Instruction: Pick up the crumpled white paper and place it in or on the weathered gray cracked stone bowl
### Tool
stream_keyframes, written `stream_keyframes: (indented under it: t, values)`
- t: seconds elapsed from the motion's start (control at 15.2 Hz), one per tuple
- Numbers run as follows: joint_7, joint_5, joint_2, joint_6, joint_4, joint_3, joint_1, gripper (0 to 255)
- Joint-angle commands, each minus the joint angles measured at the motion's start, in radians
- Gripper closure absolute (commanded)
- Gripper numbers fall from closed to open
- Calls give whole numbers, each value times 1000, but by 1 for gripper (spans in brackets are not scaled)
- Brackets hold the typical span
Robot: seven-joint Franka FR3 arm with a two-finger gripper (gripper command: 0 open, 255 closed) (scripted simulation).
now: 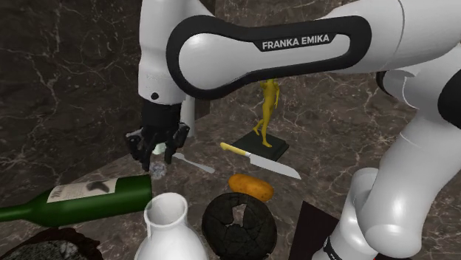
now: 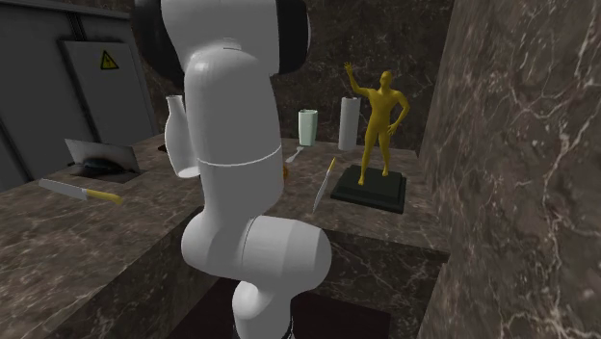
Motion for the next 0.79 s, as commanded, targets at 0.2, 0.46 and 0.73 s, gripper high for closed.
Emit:
stream_keyframes:
  t: [0.2, 0.46, 0.73]
  values:
    - [-18, 77, -203, 10, -202, -9, 21, 255]
    - [-23, 130, -362, -3, -343, -18, 54, 255]
    - [-16, 174, -521, -35, -466, -25, 98, 255]
